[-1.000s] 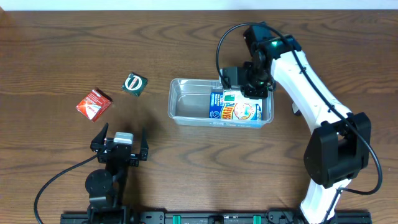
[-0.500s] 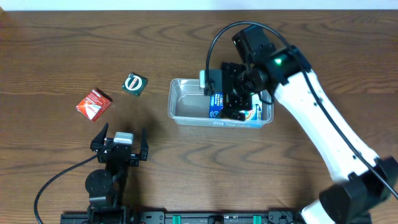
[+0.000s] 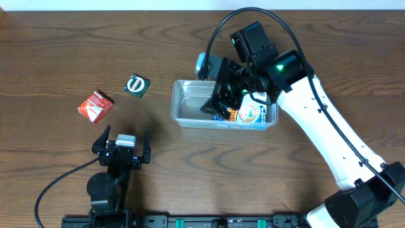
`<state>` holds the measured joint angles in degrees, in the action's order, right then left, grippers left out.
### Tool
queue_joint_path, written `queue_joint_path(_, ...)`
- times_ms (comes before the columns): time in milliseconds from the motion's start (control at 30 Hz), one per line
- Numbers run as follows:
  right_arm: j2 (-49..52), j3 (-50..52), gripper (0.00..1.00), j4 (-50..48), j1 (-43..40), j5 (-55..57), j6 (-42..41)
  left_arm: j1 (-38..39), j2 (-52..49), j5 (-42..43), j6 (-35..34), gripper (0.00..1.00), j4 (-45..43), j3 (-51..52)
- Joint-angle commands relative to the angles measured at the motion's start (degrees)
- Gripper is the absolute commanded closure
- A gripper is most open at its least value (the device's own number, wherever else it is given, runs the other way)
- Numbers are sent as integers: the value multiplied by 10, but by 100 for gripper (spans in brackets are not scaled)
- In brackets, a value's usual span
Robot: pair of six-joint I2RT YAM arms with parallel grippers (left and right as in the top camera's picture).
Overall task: Pack container
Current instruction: 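Move right gripper to the dark bottle and grasp it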
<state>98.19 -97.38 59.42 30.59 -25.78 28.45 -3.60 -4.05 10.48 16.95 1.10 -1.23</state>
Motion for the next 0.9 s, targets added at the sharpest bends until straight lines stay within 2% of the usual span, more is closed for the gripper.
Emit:
queue_joint_path(0, 2, -1, 1, 2, -22, 259, -292, -2, 0, 7, 7, 2, 19, 10)
queue_joint_path(67, 2, -1, 1, 13, -48, 332, -383, -2, 0, 7, 7, 2, 19, 10)
queue_joint_path(100, 2, -1, 1, 17, -62, 341, -398, -2, 0, 7, 7, 2, 19, 10)
queue_joint_path(533, 6, 20, 1, 92, -285, 339, -426, -2, 0, 7, 7, 2, 19, 10)
queue_joint_path(700, 6, 87, 2, 63, -332, 339, -439, -2, 0, 7, 7, 2, 19, 10)
queue_joint_path(867, 6, 164, 11, 3, -351, 313, -440, -2, 0, 7, 7, 2, 19, 10)
